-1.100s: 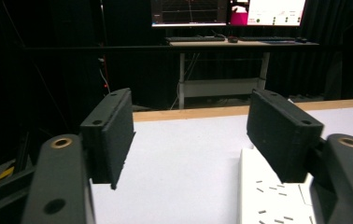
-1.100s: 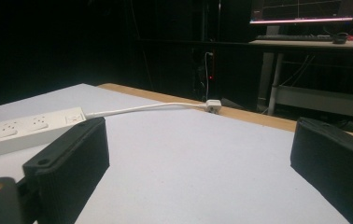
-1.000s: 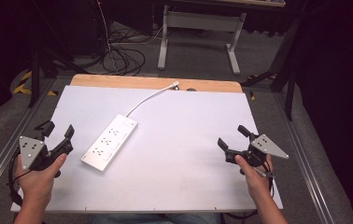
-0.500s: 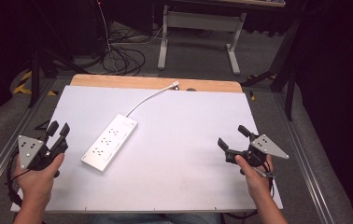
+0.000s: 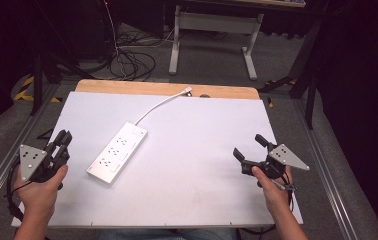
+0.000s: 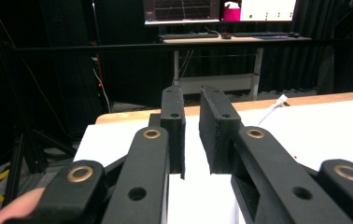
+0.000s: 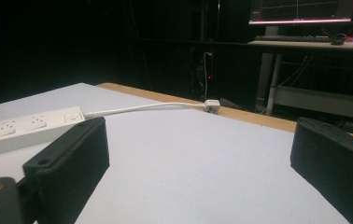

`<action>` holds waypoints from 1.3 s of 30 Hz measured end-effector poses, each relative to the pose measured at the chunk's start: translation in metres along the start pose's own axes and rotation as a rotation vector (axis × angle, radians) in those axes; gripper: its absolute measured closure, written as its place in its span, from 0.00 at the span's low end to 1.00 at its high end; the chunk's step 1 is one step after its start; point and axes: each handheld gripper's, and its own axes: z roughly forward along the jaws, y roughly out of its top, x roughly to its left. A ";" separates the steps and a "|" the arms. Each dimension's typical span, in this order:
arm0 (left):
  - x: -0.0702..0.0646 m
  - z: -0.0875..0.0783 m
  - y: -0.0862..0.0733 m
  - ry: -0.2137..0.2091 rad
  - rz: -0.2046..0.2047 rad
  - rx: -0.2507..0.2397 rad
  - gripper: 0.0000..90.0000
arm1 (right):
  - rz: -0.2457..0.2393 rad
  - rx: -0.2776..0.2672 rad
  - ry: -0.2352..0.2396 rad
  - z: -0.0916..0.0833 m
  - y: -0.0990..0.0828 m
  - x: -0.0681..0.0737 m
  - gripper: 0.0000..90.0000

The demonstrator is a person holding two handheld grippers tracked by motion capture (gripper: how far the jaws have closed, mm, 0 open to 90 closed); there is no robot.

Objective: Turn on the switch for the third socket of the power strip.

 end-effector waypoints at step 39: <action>-0.008 0.005 0.004 -0.087 0.056 0.069 1.00 | -0.011 0.013 -0.002 0.001 -0.001 0.000 0.05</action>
